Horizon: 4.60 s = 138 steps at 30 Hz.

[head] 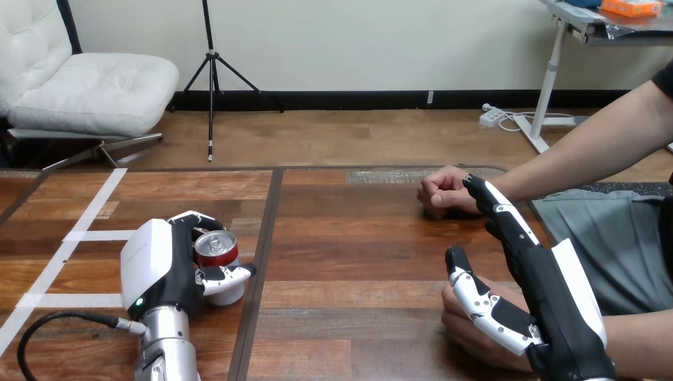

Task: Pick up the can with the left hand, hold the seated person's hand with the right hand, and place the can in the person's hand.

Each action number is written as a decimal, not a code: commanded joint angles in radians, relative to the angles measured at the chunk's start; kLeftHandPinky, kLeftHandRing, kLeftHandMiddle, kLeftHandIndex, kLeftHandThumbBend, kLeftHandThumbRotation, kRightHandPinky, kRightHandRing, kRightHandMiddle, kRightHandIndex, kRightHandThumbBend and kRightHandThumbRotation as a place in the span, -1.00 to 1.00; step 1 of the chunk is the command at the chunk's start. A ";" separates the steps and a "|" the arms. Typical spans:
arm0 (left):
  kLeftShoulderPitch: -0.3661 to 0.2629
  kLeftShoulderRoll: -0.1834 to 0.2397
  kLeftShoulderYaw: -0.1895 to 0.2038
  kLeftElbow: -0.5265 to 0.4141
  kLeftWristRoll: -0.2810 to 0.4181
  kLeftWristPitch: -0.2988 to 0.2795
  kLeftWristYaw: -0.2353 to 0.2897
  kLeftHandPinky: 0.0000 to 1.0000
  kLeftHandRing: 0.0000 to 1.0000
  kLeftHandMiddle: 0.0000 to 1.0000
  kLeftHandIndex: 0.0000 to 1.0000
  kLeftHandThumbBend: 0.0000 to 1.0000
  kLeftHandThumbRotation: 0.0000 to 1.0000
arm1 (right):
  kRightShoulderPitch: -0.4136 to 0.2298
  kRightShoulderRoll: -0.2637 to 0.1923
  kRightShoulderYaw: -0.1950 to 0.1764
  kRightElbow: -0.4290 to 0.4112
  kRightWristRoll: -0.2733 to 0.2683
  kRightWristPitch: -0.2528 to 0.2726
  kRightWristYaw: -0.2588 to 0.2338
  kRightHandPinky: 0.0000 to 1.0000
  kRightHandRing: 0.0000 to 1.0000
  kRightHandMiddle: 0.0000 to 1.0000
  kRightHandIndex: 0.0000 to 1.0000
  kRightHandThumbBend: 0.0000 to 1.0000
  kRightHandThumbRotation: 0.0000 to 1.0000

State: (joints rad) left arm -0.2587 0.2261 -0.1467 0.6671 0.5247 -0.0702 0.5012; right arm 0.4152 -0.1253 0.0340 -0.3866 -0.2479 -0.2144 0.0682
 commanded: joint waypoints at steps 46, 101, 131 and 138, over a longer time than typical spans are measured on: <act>-0.079 0.016 -0.007 0.010 0.001 -0.049 0.008 -0.13 -0.09 -0.02 0.04 0.41 -1.00 | -0.061 -0.007 0.001 -0.003 0.006 -0.043 -0.009 0.95 0.94 0.91 0.87 -0.70 -0.52; -0.016 0.028 -0.001 -0.252 0.011 -0.075 -0.076 -0.18 -0.13 -0.06 0.02 0.46 -1.00 | -0.061 0.010 0.016 0.001 0.005 -0.035 -0.020 1.00 0.98 0.92 0.88 -0.68 -0.64; 0.049 0.016 -0.019 -0.458 0.022 -0.084 -0.158 -0.23 -0.16 -0.07 0.00 0.46 -1.00 | -0.075 0.003 0.010 0.009 -0.010 -0.028 -0.020 1.00 0.99 0.93 0.89 -0.66 -0.64; 0.057 0.009 -0.033 -0.487 0.033 -0.091 -0.169 -0.26 -0.18 -0.07 -0.01 0.48 -1.00 | -0.085 -0.014 -0.003 0.010 -0.035 -0.025 -0.022 0.99 0.96 0.92 0.87 -0.62 -0.62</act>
State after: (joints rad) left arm -0.1623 0.2333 -0.1623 0.2601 0.5386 -0.1280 0.3346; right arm 0.4031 -0.1221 0.0401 -0.3714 -0.2614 -0.2311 0.0624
